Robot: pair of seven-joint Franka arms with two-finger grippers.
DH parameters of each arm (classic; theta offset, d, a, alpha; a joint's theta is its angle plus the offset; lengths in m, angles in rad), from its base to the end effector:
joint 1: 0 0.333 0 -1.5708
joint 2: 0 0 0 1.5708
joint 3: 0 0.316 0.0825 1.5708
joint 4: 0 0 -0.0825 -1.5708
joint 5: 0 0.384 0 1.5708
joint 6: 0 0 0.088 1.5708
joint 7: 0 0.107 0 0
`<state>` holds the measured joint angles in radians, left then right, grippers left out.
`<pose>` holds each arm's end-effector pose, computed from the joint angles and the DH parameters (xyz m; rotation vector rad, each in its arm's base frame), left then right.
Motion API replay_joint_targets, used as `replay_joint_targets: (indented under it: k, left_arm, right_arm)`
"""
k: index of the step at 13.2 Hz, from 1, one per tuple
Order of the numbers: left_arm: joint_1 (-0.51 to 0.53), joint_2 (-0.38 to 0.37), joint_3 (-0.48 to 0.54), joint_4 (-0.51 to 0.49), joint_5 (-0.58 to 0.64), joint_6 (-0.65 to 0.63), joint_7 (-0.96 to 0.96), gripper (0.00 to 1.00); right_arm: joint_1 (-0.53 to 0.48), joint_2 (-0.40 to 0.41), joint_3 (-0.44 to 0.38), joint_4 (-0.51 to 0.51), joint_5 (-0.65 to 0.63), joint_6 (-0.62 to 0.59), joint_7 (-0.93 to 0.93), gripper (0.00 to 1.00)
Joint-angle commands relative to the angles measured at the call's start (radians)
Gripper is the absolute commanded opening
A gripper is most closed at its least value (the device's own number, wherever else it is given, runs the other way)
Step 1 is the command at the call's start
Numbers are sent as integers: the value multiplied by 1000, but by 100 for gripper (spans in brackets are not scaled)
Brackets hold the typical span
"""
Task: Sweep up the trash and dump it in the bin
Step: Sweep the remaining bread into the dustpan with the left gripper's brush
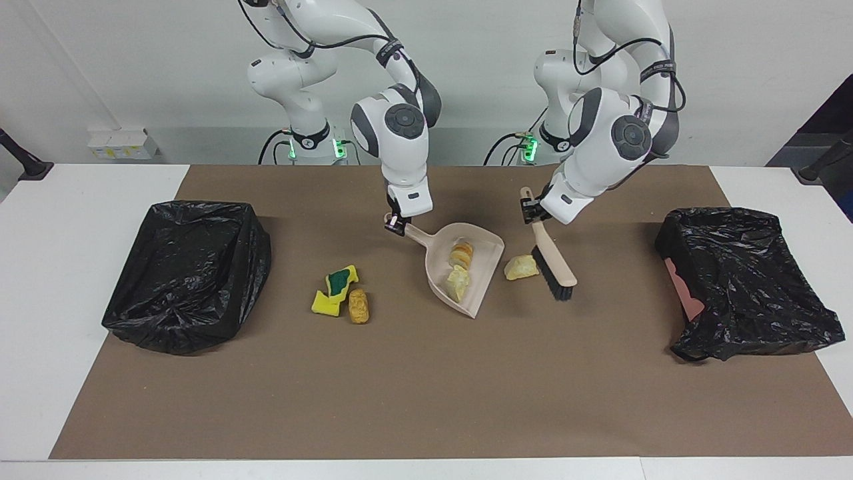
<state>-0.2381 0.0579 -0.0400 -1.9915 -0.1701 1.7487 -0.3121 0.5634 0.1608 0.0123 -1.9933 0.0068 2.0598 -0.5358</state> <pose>0.5079 -0.1606 0.4130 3.0264 0.1352 -0.5119 0.4826 0.3135 0.3743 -2.6637 -1.6477 0.1480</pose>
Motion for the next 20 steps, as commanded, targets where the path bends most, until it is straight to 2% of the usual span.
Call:
replay_joint_targets:
  k: [1, 3, 6, 9, 13, 16, 17, 20]
  left_arm:
    - [62, -1, -8, -85, 24, -18, 2, 0]
    - [48, -1, -11, -169, 24, 12, 5, 0]
    - [-28, -13, -15, -204, -14, 34, 7, 0]
    - [-137, -3, -15, -207, -148, 115, 10, 0]
    - [-233, 23, -20, -161, -348, 202, 7, 0]
    - [-221, 25, -18, -136, -338, 189, -7, 0]
    - [-189, 23, -15, -133, -329, 184, -11, 0]
    - [-84, 11, -14, -98, -173, 145, -38, 0]
  right_arm:
    - [1, 3, 5, -4, 19, 16, 17, 0]
    - [1, 2, 3, -6, 19, 14, 17, 0]
    - [1, 2, 3, -6, 19, 14, 17, 0]
    - [1, 2, 3, -6, 19, 14, 17, 0]
    - [1, 2, 3, -6, 19, 14, 17, 0]
    - [1, 2, 3, -6, 19, 14, 19, 0]
    - [1, 3, 3, -4, 19, 13, 19, 0]
    - [-7, 0, 3, 8, 19, -1, 16, 0]
